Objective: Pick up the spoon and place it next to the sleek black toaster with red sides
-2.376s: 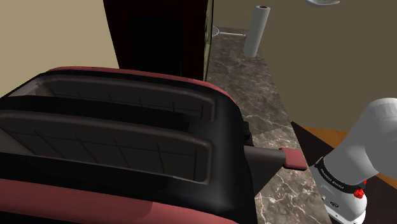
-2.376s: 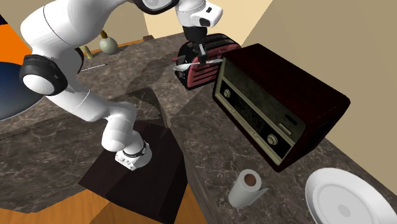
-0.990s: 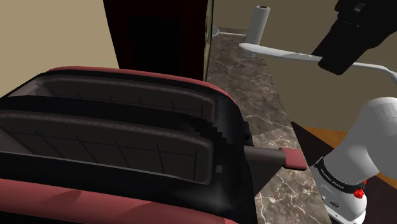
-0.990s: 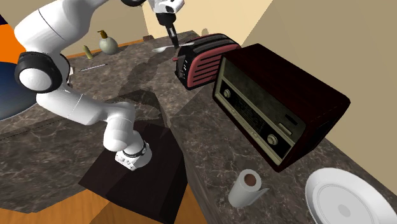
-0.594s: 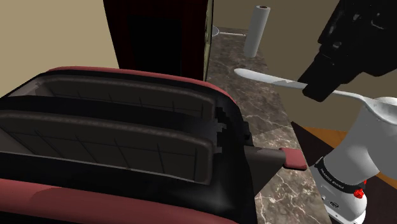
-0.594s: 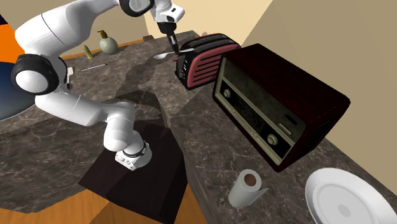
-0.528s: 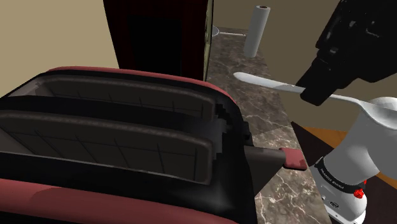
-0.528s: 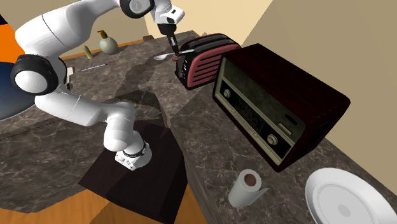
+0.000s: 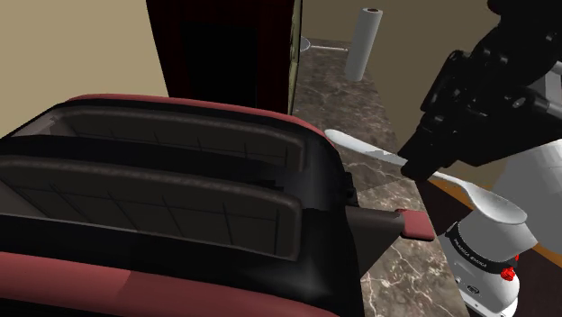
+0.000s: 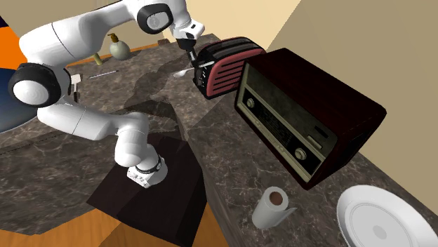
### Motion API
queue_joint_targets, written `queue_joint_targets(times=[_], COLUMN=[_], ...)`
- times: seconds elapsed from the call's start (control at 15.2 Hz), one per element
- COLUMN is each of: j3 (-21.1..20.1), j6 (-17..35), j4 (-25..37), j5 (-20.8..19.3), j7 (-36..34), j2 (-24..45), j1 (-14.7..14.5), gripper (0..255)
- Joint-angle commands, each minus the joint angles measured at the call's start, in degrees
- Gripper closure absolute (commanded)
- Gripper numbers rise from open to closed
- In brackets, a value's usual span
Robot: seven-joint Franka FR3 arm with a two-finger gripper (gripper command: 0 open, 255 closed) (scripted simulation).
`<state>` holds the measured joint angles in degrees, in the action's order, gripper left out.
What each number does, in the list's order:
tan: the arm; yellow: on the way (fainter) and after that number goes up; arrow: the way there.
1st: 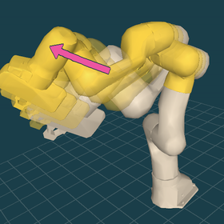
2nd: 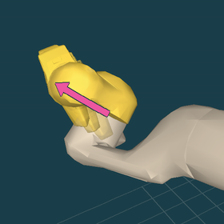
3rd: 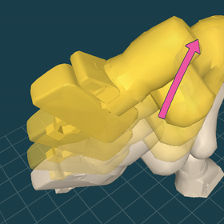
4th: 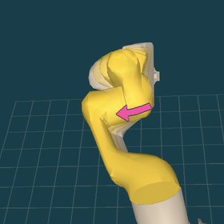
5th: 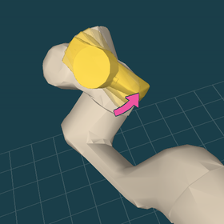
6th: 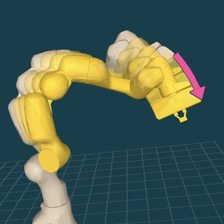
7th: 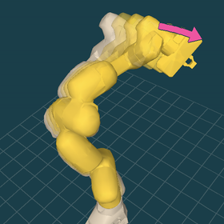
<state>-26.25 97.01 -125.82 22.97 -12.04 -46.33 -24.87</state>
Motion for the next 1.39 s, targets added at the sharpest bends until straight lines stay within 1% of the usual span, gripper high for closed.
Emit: queue_joint_targets(times=[0.0, 1.32], j3=[-0.37, -4.53], j6=[1.25, 14.8], j4=[-1.78, -18.25], j5=[0.41, 4.95], j7=[0.11, 2.05], j2=[-0.59, -3.5], j1=[-0.24, -2.67], gripper=[255, 255])
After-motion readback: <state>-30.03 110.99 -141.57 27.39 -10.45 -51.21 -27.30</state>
